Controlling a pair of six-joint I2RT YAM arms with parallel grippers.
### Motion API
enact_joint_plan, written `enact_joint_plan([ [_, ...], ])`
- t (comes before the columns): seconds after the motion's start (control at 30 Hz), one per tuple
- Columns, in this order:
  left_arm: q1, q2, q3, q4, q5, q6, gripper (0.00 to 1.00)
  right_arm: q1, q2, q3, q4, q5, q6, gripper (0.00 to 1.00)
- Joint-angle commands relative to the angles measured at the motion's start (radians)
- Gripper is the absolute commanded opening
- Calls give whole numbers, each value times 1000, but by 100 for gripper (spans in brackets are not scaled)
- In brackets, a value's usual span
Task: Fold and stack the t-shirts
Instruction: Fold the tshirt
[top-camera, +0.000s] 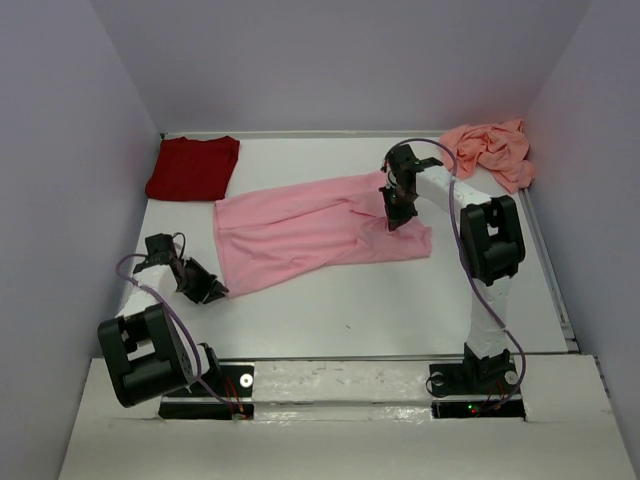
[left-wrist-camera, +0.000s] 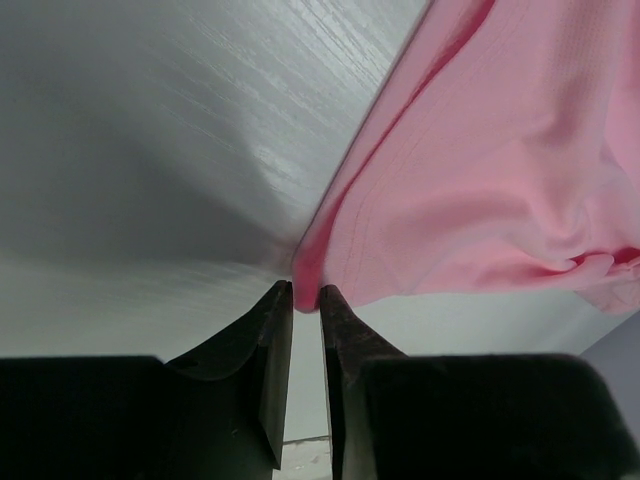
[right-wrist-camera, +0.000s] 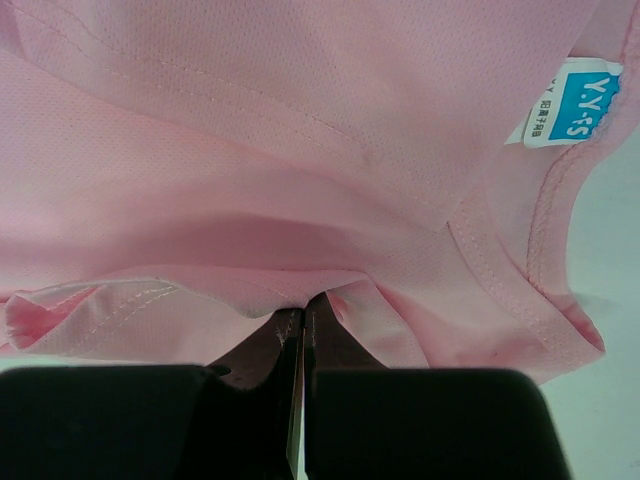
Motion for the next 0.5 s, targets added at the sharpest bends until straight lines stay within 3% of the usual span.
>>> enact_joint_plan([
  [0.0, -1, 16, -14, 28, 27, -12, 27, -12, -19, 15, 31, -10, -18, 0],
  [0.47, -64, 57, -39, 108, 76, -61, 32, -12, -13, 20, 29, -9, -16, 0],
])
